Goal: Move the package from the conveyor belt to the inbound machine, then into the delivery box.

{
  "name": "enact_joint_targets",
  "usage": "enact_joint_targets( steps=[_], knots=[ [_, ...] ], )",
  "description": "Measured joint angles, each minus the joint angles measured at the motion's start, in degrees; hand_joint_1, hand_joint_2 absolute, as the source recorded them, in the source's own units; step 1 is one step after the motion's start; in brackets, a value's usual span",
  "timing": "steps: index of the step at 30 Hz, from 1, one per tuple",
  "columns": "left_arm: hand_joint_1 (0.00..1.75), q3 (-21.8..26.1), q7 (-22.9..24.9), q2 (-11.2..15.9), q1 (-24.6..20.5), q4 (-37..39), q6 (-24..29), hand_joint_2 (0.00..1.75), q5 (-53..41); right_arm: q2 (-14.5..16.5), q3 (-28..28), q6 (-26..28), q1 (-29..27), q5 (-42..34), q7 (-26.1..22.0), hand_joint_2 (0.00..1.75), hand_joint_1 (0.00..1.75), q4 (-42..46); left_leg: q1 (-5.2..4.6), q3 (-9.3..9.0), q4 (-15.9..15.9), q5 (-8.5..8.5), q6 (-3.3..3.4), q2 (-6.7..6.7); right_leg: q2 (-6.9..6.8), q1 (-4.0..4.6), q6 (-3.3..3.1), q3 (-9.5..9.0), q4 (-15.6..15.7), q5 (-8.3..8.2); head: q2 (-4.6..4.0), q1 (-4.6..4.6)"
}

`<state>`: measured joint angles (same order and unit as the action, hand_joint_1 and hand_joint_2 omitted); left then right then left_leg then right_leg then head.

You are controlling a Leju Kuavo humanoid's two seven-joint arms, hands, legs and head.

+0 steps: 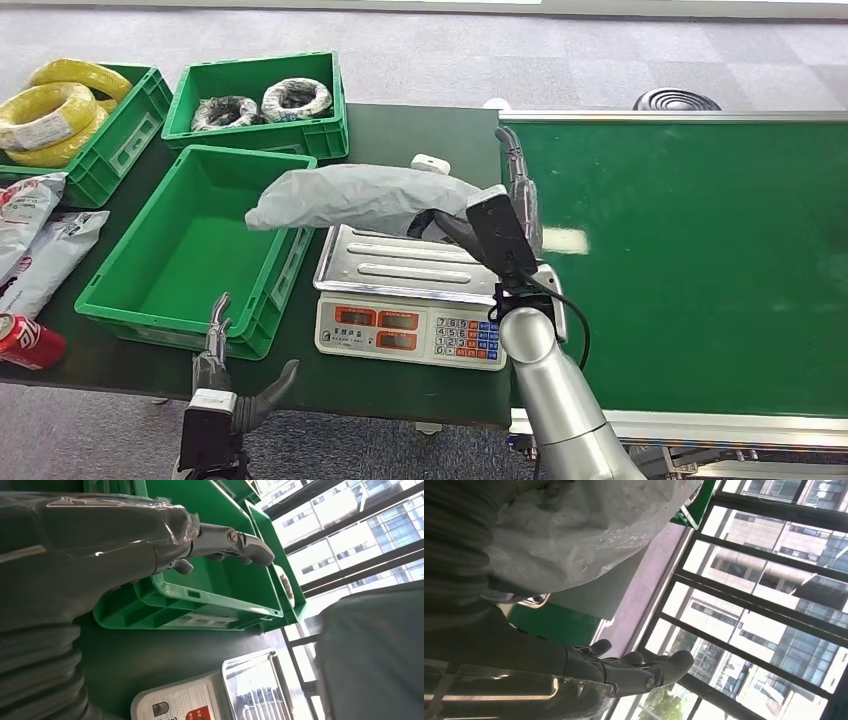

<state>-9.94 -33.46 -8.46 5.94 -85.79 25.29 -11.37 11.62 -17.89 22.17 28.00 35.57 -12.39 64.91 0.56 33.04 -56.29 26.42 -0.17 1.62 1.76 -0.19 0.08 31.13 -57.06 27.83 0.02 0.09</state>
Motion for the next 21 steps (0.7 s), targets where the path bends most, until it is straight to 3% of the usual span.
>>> enact_joint_targets(
  steps=[3, 11, 21],
  knots=[
    [0.00, -0.1, 0.0, 0.1, -0.2, 0.1, 0.3, 1.75, 0.3, 0.4, 1.9, -0.3, 0.1, -3.1, -1.7, 0.00, 0.00, -2.5, 0.00, 0.00, 0.0, 0.00, 0.00, 0.00, 0.01, 0.00, 0.00, 0.02, 0.0, 0.00, 0.00, -0.01],
    [0.00, -1.4, 0.0, 0.5, -0.9, 1.4, 1.7, 1.75, 1.7, 2.1, 5.7, -7.8, -0.7, -23.9, -7.4, 0.00, 0.00, -6.6, 0.01, 0.01, 0.0, 0.01, -0.01, -0.01, 0.01, 0.01, 0.00, 0.05, 0.0, 0.01, 0.00, -0.01],
    [0.00, -2.5, -0.1, 0.8, -1.1, 2.3, 2.2, 1.75, 2.2, 2.0, 5.9, -2.8, -1.8, -24.1, -8.4, 0.00, 0.00, -9.2, 0.00, 0.01, 0.0, 0.01, -0.01, -0.01, 0.01, 0.00, 0.00, 0.05, 0.0, 0.00, -0.01, -0.01]
  ],
)
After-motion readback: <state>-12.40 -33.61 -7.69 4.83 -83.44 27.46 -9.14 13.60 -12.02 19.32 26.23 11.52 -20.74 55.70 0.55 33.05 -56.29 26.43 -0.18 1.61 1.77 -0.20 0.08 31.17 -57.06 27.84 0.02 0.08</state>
